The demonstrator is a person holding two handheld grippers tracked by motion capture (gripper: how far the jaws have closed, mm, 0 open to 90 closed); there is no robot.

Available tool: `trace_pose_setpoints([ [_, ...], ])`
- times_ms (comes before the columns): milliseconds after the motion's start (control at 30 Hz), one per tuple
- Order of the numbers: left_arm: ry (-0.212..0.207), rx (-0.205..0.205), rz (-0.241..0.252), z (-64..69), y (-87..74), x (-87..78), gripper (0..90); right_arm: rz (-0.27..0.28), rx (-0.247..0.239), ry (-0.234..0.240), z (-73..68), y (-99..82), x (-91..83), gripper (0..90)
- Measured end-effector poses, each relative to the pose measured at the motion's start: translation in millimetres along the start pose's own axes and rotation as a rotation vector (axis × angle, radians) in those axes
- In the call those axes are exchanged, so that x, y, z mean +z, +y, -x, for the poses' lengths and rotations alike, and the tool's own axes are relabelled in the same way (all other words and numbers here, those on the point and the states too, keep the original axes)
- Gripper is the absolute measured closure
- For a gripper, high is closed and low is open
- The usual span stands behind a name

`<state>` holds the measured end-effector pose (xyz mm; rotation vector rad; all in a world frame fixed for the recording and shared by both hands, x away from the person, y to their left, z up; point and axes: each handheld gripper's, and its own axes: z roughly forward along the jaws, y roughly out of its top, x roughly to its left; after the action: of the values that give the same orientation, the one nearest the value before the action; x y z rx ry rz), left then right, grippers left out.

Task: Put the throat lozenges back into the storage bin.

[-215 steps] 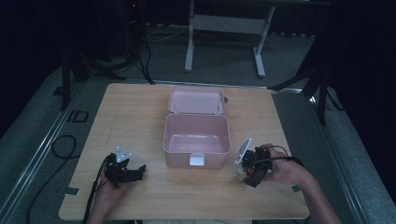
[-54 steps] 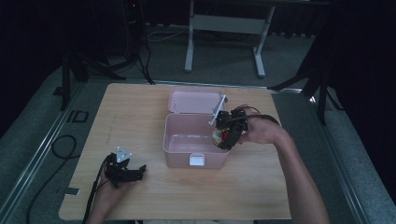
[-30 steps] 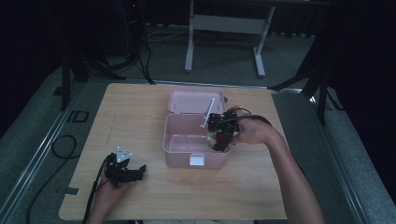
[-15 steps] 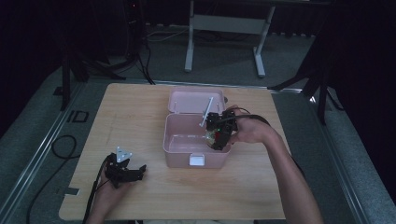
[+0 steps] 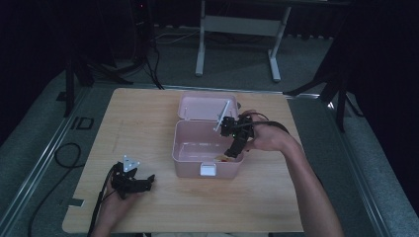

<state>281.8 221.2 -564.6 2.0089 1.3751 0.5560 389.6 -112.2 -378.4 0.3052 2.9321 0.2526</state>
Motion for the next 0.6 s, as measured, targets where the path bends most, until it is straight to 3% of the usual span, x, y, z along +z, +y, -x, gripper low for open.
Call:
trace_pose_setpoints([
  [133,0.0,0.0,0.0,0.0,0.0,0.0,9.9,0.012,0.024,-0.024,1.1,-11.3,-3.1,16.9],
  [600,0.0,0.0,0.0,0.1,0.0,0.0,9.9,0.02,0.081,-0.011,4.0,-40.7,-2.4,19.8],
])
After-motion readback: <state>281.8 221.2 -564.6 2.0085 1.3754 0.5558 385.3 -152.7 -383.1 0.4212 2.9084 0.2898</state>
